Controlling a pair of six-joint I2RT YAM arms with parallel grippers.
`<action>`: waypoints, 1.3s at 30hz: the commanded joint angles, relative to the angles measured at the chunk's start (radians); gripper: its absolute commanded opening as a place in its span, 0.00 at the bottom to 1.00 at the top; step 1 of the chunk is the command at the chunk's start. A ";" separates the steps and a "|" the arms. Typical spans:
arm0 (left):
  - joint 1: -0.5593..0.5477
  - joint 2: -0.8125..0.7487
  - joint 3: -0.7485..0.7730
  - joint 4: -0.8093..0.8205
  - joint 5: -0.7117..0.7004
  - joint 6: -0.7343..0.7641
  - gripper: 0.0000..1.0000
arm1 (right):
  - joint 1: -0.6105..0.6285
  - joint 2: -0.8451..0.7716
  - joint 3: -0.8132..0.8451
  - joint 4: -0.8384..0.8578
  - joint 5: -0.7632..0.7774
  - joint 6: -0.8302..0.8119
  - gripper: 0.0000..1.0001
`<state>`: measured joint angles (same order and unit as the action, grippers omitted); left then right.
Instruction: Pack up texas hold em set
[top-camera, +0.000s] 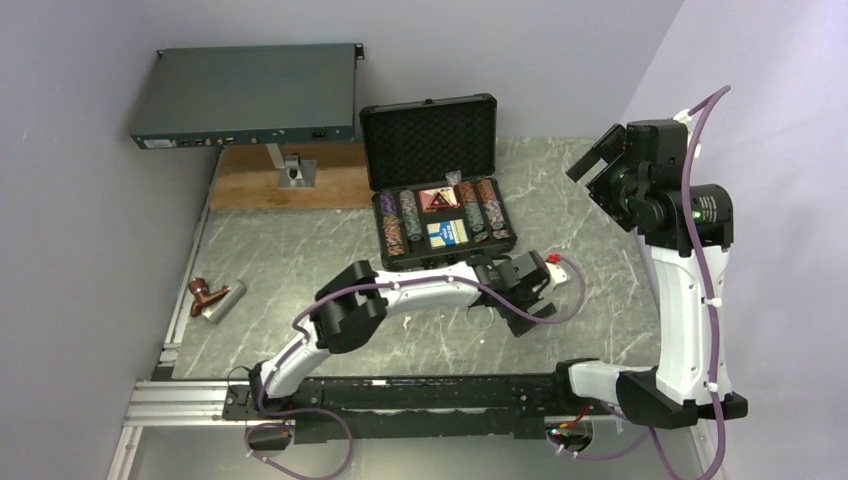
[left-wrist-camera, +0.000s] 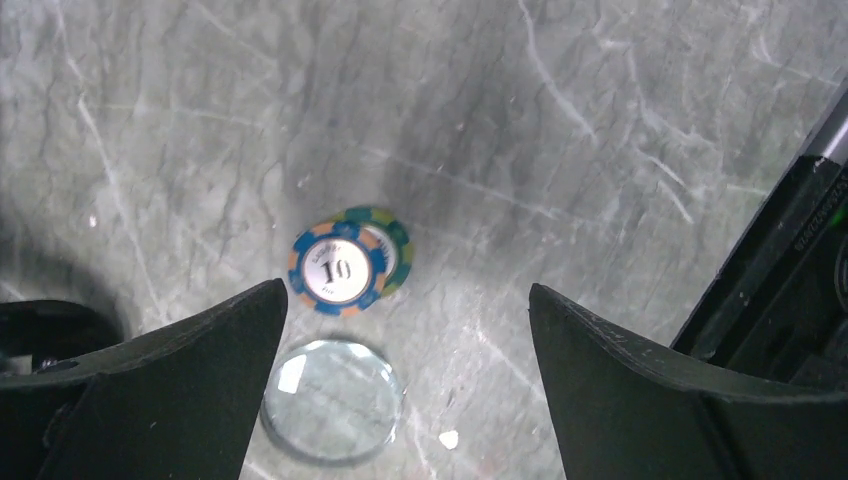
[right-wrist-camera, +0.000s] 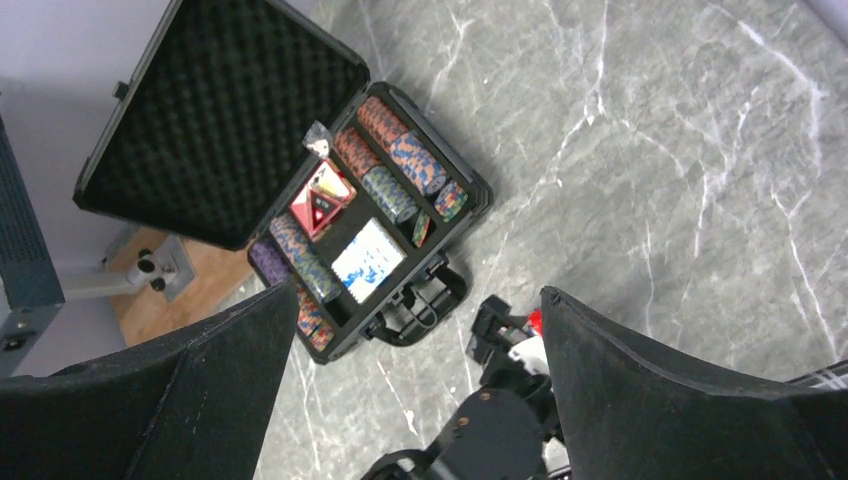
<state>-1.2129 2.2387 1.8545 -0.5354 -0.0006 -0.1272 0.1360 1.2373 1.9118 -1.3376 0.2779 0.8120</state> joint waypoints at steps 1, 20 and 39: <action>-0.017 0.066 0.125 -0.083 -0.089 0.007 0.98 | -0.004 -0.017 -0.013 -0.028 -0.053 -0.003 0.93; 0.001 0.191 0.222 -0.127 -0.070 -0.013 0.85 | -0.004 -0.043 -0.066 -0.024 -0.123 -0.018 0.93; 0.021 0.165 0.110 -0.149 -0.020 -0.073 0.37 | -0.004 -0.058 -0.089 -0.027 -0.123 -0.012 0.93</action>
<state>-1.1877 2.3909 2.0102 -0.6216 -0.0589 -0.1879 0.1360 1.1980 1.8351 -1.3621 0.1707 0.8078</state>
